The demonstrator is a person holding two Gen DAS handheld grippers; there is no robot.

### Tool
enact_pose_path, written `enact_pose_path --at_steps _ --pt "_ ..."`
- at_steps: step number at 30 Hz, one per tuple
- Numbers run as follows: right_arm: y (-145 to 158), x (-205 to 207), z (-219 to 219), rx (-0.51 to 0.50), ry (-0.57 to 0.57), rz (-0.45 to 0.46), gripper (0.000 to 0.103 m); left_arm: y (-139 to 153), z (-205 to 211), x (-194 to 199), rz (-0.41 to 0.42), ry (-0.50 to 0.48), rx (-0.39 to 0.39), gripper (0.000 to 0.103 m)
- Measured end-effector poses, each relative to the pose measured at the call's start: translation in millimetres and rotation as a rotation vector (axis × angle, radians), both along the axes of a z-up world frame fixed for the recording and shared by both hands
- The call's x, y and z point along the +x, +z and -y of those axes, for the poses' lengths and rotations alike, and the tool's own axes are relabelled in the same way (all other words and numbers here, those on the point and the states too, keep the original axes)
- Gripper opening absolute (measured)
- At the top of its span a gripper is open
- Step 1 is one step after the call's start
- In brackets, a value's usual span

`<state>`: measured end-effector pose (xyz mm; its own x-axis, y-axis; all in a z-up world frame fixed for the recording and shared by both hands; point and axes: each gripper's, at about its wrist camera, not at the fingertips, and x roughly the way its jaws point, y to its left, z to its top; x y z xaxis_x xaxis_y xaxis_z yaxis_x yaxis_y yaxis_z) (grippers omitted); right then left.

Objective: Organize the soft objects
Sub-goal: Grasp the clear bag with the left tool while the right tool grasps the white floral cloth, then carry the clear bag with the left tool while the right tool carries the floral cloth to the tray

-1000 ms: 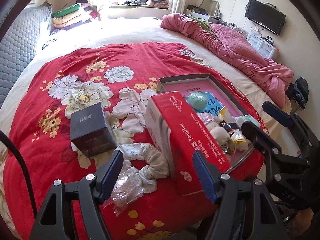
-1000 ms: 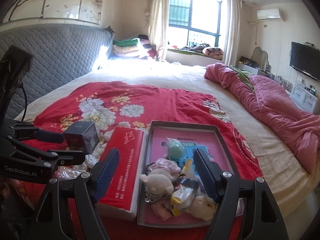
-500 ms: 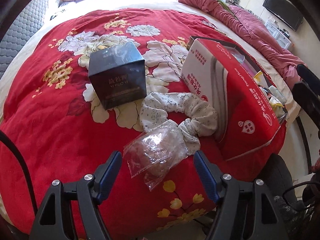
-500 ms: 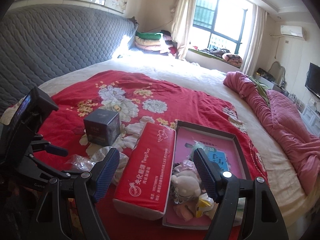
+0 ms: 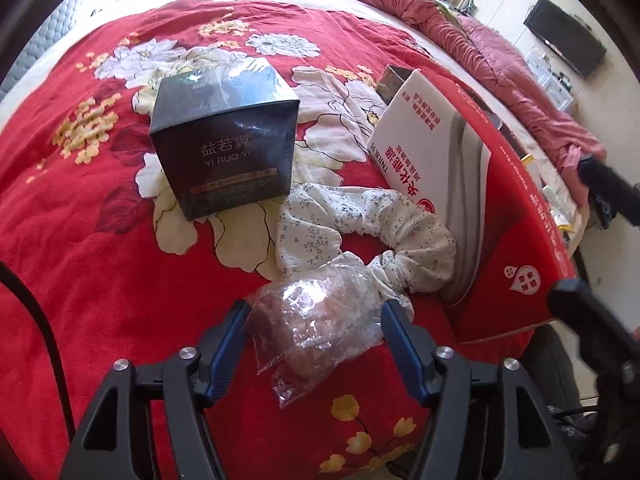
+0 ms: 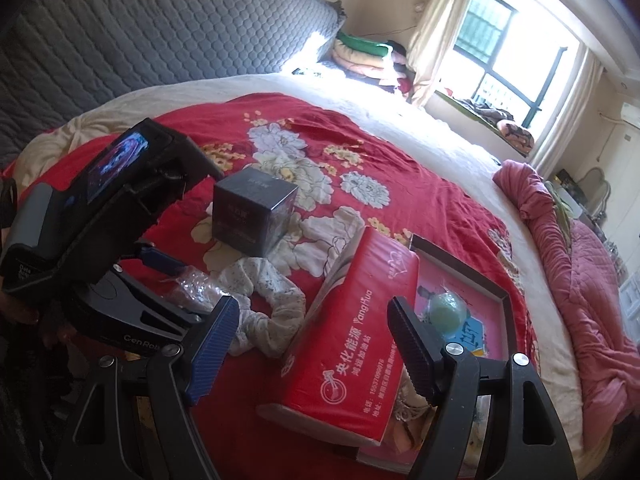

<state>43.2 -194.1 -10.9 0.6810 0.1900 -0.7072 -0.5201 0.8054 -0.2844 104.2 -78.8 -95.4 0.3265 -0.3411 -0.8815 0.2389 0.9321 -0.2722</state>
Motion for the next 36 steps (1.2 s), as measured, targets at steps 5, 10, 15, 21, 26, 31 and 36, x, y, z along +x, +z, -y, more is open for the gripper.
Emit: enact_pose_path --at_steps 5,10,15,21,26,31,36 --pt "-13.3 5.4 -19.7 -0.086 0.080 -0.039 0.078 0.4 -13.7 2.7 -0.002 -0.009 -0.051 0.059" --pt "-34.3 9.2 -50.6 -0.204 0.178 -0.090 0.078 13.5 -48.0 2.2 0.023 0.065 -0.071 0.059" --pt "-76.2 16.9 -87.2 -0.398 0.237 -0.131 0.078 22.3 -83.0 4.4 0.054 0.144 -0.099 0.059" --pt "-112.2 38.4 -104.7 -0.556 0.191 -0.113 0.077 17.8 -102.7 12.4 0.040 0.176 -0.144 0.059" --pt "-119.3 59.0 -105.1 -0.515 0.157 -0.121 0.028 19.1 -109.8 13.8 0.040 0.188 -0.173 0.059" --pt "-104.0 58.0 -91.5 -0.358 0.134 -0.105 0.012 25.8 -106.2 10.2 0.068 0.183 -0.164 0.059" --pt "-44.0 66.2 -49.8 0.024 0.039 -0.117 0.011 41.1 -93.7 2.3 0.105 0.170 -0.149 0.059"
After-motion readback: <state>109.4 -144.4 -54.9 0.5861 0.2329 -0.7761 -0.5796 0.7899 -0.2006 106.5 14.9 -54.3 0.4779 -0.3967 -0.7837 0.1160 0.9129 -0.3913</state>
